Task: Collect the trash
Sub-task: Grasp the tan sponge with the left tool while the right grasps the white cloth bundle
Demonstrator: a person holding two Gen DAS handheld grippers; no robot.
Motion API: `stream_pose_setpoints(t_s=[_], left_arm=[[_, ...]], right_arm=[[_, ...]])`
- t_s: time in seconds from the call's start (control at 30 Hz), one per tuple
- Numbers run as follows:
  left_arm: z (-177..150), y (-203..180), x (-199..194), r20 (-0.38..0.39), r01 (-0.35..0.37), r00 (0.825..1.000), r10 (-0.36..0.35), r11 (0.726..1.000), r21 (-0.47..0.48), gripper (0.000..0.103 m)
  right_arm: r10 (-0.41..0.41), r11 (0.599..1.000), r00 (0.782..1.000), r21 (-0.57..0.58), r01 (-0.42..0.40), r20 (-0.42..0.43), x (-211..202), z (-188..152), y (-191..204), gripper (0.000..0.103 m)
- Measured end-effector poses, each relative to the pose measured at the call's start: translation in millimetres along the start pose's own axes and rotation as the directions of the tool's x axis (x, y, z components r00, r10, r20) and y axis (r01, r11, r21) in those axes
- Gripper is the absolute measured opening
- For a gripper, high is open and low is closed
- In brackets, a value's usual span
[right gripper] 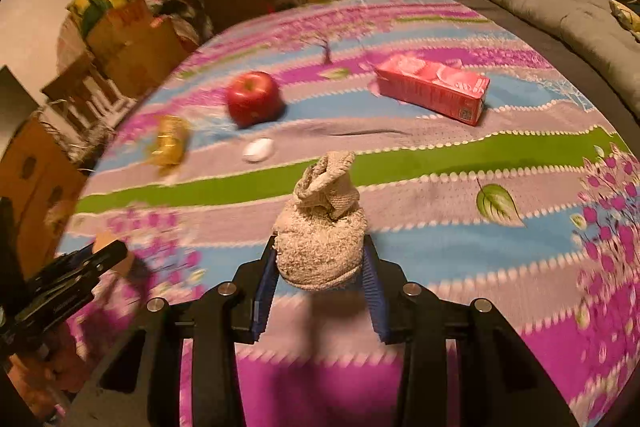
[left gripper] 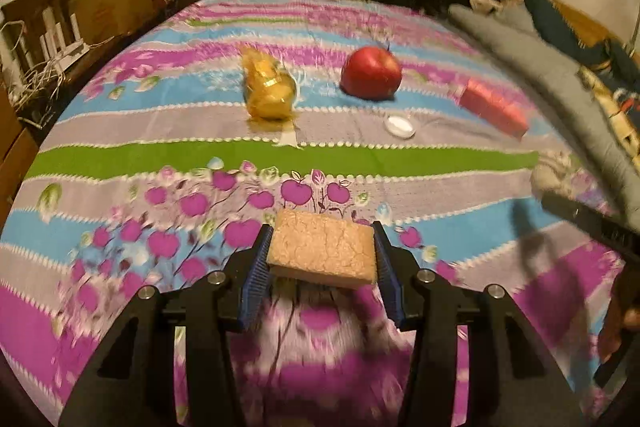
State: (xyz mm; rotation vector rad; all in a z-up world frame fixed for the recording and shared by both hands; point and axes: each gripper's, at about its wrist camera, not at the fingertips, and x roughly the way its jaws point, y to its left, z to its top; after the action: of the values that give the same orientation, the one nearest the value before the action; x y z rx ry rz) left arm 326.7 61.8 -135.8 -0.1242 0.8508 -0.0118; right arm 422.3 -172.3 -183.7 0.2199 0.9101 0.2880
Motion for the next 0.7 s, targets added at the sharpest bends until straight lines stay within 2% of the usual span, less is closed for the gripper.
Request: stream_pose_setpoints(t_s=[0.17, 0.3, 0.5, 0.7], left_arm=[[-14.1, -1.4, -49.0, 0.044, -0.011, 0.999, 0.011, 1.0, 0.015, 0.046], [-28.8, -19.0, -81.1, 0.07, -0.084, 0.995, 0.077, 0.992, 0.098, 0.047], [-48.9, -42.4, -118.8, 0.095, -0.107, 0.991, 0.092, 0.98, 0.167, 0.047], [-62.7, -60.4, -145.1, 0.112, -0.102, 0.99, 0.081, 0.975, 0.198, 0.047]], right_arm=[[0.042, 0.999, 0.999, -0.029, -0.042, 0.0, -57.0, -39.0, 27.6, 0.041], [0.066, 0.998, 0.998, -0.011, -0.067, -0.016, -98.7, -81.3, 43.2, 0.041], [0.043, 0.998, 0.999, -0.034, -0.044, -0.018, -157.3, -137.4, 64.9, 0.041], [-0.001, 0.999, 0.999, -0.034, 0.003, 0.054, -212.4, -158.1, 70.9, 0.041]])
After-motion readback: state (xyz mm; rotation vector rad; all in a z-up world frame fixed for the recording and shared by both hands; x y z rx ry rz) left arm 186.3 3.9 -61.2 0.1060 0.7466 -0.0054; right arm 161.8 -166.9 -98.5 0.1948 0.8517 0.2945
